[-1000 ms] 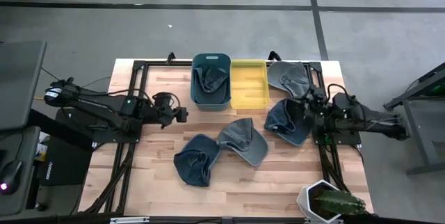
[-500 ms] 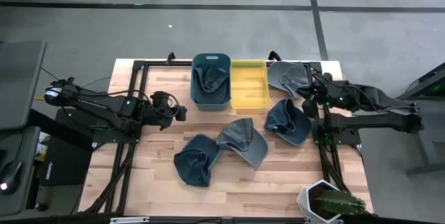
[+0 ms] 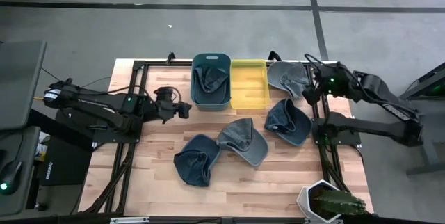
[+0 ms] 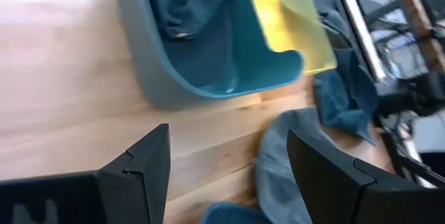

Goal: Pick & Place hat
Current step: Put the top black cap into the blue bin

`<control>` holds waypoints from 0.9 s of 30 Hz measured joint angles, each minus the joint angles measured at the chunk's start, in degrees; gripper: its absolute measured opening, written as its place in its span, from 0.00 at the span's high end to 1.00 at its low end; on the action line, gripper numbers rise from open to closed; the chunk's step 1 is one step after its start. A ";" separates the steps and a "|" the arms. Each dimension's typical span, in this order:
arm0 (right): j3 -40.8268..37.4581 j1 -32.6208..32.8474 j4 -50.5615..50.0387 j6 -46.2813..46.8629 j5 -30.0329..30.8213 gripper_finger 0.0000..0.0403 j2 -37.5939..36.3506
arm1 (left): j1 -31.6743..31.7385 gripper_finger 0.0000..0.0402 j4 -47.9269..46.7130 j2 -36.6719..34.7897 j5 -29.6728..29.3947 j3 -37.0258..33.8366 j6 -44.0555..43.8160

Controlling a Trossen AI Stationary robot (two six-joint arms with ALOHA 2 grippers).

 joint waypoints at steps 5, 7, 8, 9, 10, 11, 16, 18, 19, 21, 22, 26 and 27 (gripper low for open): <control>-0.44 -8.79 -0.93 -2.66 -8.90 0.39 3.41 | 6.00 0.42 8.87 0.21 7.82 0.01 11.10; -0.44 -11.69 -1.01 -3.26 -13.13 0.39 5.42 | 8.08 0.42 10.02 0.22 9.61 0.02 13.62; -0.44 -12.97 -1.25 -3.71 -15.14 0.39 6.49 | 9.12 0.42 10.37 0.22 10.35 0.02 14.92; -0.44 -14.14 -1.75 -4.19 -16.51 0.39 7.59 | 10.27 0.42 10.54 0.22 11.36 0.02 16.28; -0.44 -15.41 -2.49 -4.61 -18.01 0.39 8.90 | 11.41 0.42 10.71 0.20 12.62 0.02 17.82; -0.44 -16.47 -3.35 -5.05 -19.49 0.39 10.23 | 12.49 0.42 11.06 0.06 14.08 0.02 19.18; -0.44 -18.99 -6.58 -6.52 -25.56 0.39 16.04 | 17.79 0.42 12.79 -0.06 23.36 0.02 24.94; -0.44 -18.97 -6.44 -6.28 -25.46 0.39 17.81 | 19.49 0.42 13.94 0.32 26.56 0.02 26.84; -0.44 -18.97 -6.46 -5.29 -25.58 0.39 18.63 | 20.18 0.42 14.79 0.66 27.95 0.02 27.65; -0.44 -18.97 -6.63 -3.05 -26.51 0.39 20.29 | 21.47 0.42 15.81 0.96 30.62 0.02 29.25; -0.44 -18.92 -6.74 -1.70 -27.13 0.39 21.04 | 22.16 0.42 16.54 0.91 31.51 0.02 29.90; -0.44 -17.34 -5.73 5.63 -27.63 0.39 23.19 | 24.02 0.42 17.98 0.87 34.97 0.04 32.31; -0.44 -16.69 -4.88 6.75 -27.39 0.39 23.54 | 24.44 0.42 18.35 0.87 36.16 0.04 32.96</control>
